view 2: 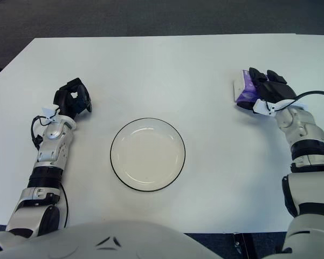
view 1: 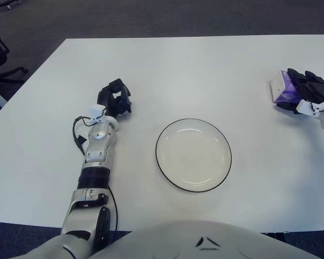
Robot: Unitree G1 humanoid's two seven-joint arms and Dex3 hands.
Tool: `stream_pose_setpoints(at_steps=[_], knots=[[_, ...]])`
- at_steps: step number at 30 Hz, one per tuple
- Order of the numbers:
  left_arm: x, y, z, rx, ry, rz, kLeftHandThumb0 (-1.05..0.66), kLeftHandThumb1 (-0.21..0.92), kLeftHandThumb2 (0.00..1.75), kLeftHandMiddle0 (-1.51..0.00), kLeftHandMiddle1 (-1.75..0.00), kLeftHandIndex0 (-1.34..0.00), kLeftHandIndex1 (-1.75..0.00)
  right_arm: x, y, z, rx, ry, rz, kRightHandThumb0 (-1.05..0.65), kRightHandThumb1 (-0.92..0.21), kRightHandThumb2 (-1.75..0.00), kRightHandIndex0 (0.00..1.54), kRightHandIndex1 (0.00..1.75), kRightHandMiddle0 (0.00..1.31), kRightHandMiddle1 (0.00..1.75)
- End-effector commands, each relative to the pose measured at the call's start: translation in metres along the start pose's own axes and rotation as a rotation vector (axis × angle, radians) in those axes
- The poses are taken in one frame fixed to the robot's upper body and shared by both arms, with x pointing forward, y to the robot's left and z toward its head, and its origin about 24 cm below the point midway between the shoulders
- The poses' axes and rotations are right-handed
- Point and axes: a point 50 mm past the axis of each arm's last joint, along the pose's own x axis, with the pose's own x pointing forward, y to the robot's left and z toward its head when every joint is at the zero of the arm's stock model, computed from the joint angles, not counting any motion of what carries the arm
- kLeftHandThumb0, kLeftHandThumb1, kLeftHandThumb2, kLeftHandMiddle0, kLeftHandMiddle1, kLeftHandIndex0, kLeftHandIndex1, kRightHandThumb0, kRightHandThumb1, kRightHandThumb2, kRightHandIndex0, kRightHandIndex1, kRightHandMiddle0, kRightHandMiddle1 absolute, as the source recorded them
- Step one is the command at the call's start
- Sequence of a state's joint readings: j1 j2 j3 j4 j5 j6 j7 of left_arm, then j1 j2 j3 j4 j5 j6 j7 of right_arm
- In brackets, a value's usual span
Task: Put the tissue paper into the plate.
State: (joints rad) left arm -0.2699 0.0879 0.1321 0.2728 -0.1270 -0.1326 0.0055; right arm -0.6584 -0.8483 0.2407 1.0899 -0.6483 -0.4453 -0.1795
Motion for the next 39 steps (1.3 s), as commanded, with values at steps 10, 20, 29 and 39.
stream_pose_setpoints(at_steps=[10, 20, 29, 39], knots=[[-0.0473, -0.0013, -0.0604, -0.039, 0.243, 0.059, -0.41, 0.67, 0.93, -1.29, -1.75, -0.97, -1.75, -0.01, 0.0476, 0.0012, -0.046, 0.051, 0.091, -0.51, -0.61, -0.77, 0.16, 0.32, 0.0, 0.85], [-0.0474, -0.0012, -0.0598, -0.039, 0.243, 0.058, -0.41, 0.67, 0.94, -1.3, -1.75, -0.98, -1.75, -0.0112, 0.0487, 0.0032, -0.067, 0.02, 0.055, -0.1, -0.55, -0.98, 0.26, 1.57, 0.37, 1.7], [-0.0472, -0.0011, -0.0595, -0.039, 0.24, 0.056, -0.4, 0.67, 0.94, -1.31, -1.75, -0.97, -1.75, -0.0111, 0.0492, 0.0038, -0.056, 0.028, 0.009, 0.0, -0.16, -1.37, 0.79, 1.36, 0.64, 1.74], [-0.047, -0.0011, -0.0592, -0.033, 0.239, 0.049, -0.4, 0.66, 0.95, -1.31, -1.75, -0.98, -1.75, -0.0089, 0.0424, 0.0055, 0.013, 0.014, -0.018, 0.0, -0.06, -1.51, 0.89, 1.42, 0.64, 1.75]])
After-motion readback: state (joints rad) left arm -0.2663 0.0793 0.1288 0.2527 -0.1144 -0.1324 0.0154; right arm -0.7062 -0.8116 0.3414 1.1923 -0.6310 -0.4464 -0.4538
